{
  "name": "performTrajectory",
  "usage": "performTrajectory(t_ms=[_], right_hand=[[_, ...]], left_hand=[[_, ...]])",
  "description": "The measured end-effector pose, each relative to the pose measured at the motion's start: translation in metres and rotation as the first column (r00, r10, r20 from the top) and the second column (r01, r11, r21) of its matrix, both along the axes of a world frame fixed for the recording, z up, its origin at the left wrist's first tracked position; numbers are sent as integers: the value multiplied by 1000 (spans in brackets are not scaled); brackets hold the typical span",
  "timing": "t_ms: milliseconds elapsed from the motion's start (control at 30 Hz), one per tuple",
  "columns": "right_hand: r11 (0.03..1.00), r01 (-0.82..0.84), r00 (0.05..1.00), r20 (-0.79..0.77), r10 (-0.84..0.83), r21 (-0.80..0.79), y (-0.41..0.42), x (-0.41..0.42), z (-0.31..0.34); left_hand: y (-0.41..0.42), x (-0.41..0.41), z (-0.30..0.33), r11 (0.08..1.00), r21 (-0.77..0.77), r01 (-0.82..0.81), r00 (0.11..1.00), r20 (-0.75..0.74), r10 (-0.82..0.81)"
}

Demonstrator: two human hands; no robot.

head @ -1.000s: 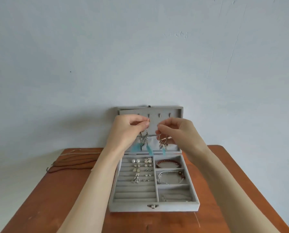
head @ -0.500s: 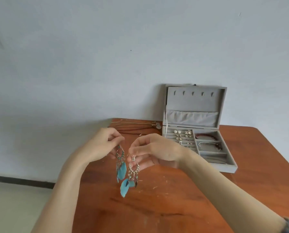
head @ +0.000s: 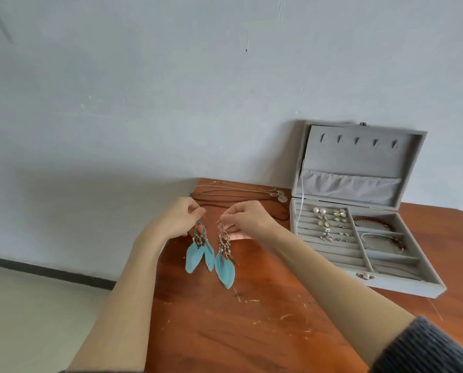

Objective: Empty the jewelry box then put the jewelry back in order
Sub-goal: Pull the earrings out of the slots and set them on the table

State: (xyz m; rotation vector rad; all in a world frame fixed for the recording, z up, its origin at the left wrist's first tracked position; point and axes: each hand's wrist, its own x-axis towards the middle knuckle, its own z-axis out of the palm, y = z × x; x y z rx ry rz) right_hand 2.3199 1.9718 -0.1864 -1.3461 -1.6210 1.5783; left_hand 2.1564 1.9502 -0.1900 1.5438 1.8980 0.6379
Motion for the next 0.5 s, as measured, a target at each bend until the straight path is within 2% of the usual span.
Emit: performTrajectory(t_ms=[100, 200, 500], right_hand=[[987, 71, 989, 117, -88, 144, 8, -8, -6], [973, 102, 976, 169, -138, 209, 14, -15, -11], [975, 90, 942, 301, -149, 202, 27, -33, -7]], left_hand=[[10, -4, -7, 998, 48, -33, 999, 3, 33], [15, -4, -13, 986, 106, -128, 990, -48, 134], [20, 2, -23, 939, 219, -264, 963, 5, 269]])
